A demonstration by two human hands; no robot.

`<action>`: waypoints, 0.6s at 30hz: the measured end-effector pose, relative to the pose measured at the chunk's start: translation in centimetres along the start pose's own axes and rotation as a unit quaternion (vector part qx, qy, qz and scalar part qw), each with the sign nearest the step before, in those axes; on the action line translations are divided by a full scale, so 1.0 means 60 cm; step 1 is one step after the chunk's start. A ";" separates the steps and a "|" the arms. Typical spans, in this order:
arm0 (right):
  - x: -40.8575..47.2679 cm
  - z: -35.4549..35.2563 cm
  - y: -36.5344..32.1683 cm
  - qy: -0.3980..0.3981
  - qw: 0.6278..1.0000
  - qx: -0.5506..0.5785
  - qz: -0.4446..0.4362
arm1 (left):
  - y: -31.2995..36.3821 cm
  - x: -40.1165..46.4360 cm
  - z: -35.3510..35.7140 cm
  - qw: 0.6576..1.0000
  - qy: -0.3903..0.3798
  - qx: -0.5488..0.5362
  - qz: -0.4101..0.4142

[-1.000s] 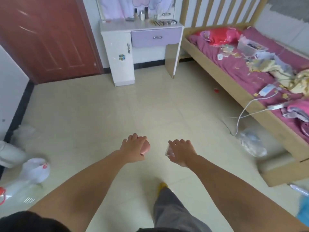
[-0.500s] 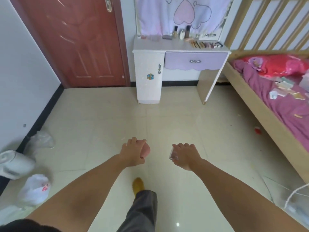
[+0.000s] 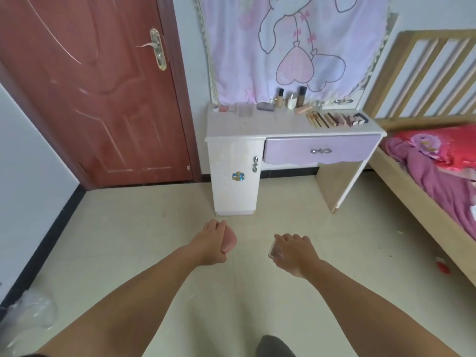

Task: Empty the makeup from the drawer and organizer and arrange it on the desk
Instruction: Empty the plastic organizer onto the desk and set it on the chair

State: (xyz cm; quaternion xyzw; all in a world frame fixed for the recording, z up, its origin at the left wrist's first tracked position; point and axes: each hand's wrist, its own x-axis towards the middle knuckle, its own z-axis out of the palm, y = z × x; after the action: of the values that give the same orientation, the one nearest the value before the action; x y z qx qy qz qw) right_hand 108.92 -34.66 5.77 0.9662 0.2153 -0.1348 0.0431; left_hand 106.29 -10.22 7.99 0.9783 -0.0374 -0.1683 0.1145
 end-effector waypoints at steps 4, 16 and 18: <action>0.178 -0.041 0.032 0.003 1.000 -0.004 -0.020 | -0.049 0.157 -0.053 1.000 -0.007 -0.005 0.012; 0.695 -0.212 0.147 0.021 0.995 0.020 -0.099 | -0.168 0.584 -0.238 0.982 0.027 -0.171 -0.076; 0.759 -0.227 0.149 0.015 0.994 0.031 -0.107 | -0.198 0.637 -0.258 0.977 0.030 -0.191 -0.089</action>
State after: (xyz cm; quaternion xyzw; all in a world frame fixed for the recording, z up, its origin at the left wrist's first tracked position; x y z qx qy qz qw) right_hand 155.71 -22.36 6.36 0.9404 0.3141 -0.1304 -0.0051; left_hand 147.91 0.30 7.13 0.9424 0.0859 -0.1521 0.2854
